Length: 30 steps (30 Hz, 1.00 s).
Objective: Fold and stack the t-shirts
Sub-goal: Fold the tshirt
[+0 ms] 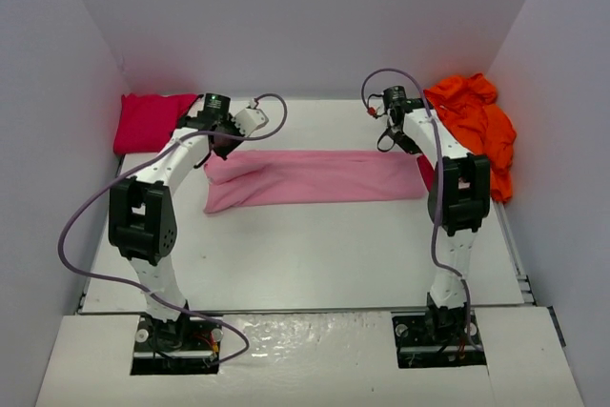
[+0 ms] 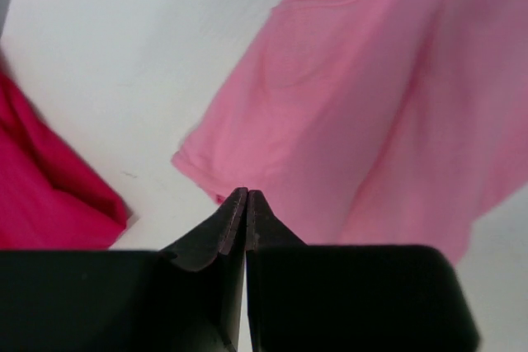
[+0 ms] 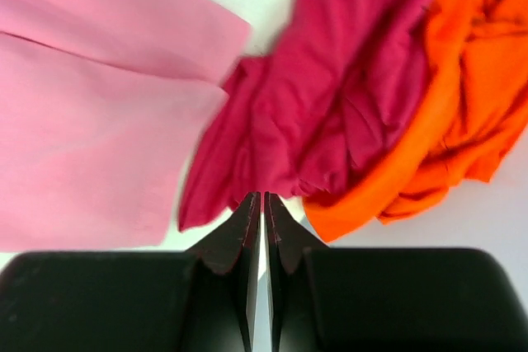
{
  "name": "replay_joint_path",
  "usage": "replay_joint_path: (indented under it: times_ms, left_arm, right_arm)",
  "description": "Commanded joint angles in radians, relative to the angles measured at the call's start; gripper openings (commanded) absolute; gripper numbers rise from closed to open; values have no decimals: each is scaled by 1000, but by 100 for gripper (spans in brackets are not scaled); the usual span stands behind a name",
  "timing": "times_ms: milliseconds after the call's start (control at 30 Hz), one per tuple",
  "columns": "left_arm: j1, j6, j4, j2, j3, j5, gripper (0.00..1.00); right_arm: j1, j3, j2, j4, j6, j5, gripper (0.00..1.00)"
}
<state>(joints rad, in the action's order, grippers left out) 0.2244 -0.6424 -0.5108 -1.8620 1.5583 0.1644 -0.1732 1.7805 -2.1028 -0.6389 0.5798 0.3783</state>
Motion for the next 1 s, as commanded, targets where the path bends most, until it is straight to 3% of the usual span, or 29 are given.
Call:
replay_joint_path:
  times_ms: [0, 200, 433, 633, 967]
  left_arm:
    - [78, 38, -55, 160, -57, 121, 0]
    - [158, 19, -144, 225, -150, 174, 0]
    - [174, 0, -199, 159, -197, 167, 0]
    - [143, 29, -109, 134, -254, 128, 0]
    - [134, 23, -130, 196, -298, 123, 0]
  right_arm:
    - [-51, 33, -73, -5, 11, -22, 4]
    - [-55, 356, -270, -7, -3, 38, 0]
    - [-62, 502, -420, -7, 18, 96, 2]
    - [-59, 437, -401, -2, -24, 111, 0]
    - [-63, 51, 11, -25, -54, 17, 0]
